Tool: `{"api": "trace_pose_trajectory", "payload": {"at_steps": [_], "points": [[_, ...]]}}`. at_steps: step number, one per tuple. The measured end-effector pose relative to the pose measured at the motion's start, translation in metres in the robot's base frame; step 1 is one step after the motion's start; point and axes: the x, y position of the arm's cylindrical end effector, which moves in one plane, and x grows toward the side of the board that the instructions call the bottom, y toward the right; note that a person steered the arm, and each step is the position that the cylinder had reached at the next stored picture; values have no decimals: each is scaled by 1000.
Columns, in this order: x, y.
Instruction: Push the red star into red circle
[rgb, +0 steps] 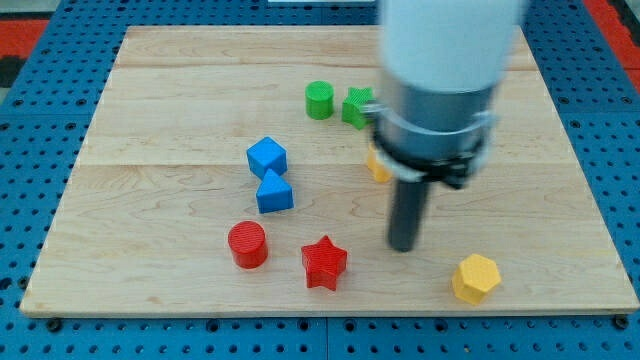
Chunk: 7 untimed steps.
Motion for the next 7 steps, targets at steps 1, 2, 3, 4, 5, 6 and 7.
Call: {"api": "trace_pose_trajectory", "payload": {"at_steps": [1,2,3,4,5,6,7], "points": [[-6,133],[13,211],[76,184],[76,149],[76,53],[67,43],[27,42]]}}
